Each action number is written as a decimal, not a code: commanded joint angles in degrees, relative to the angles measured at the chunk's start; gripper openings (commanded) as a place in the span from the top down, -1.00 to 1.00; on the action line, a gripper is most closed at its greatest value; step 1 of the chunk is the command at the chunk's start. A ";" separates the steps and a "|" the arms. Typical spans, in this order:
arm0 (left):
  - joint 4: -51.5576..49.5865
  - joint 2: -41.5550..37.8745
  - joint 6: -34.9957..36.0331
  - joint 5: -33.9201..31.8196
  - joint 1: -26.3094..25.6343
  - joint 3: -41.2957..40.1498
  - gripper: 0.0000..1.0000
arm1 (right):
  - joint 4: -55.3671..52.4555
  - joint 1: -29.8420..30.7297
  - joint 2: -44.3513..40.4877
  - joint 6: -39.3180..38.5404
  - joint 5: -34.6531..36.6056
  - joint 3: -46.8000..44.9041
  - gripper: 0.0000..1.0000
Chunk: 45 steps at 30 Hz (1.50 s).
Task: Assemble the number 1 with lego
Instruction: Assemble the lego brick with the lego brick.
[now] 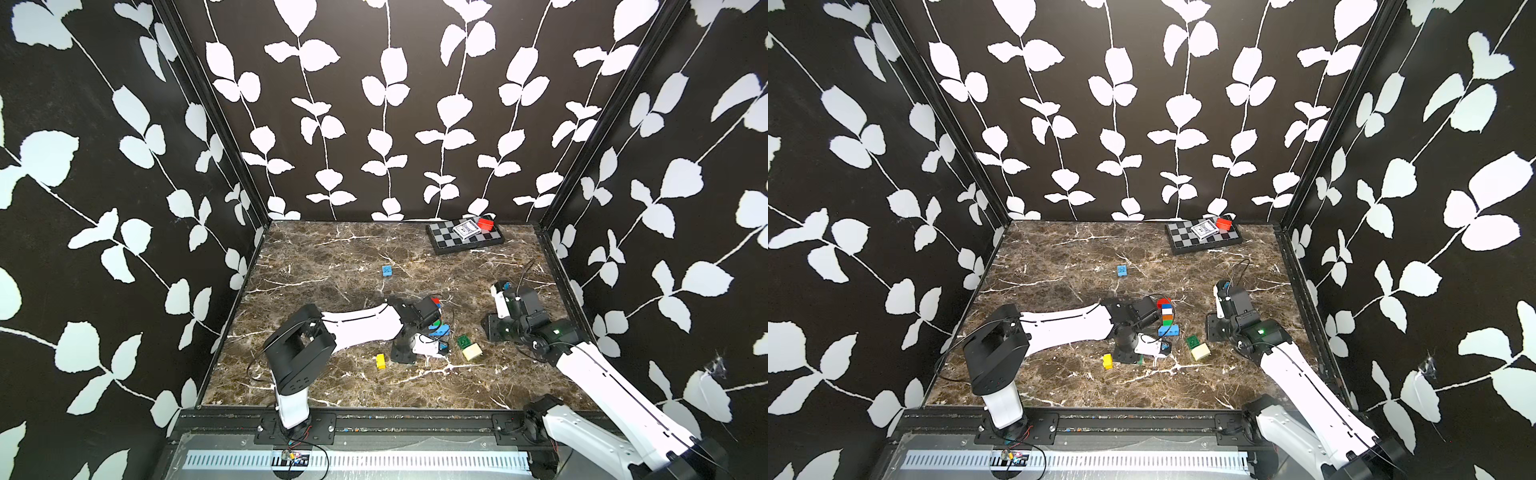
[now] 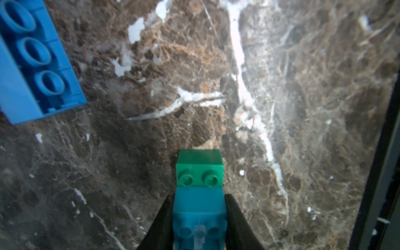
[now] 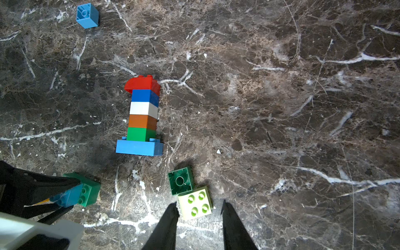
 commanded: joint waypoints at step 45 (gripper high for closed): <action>17.19 -46.13 -83.66 -32.60 13.24 -30.83 -0.98 | 5.01 29.14 38.57 -21.72 -9.16 23.46 0.20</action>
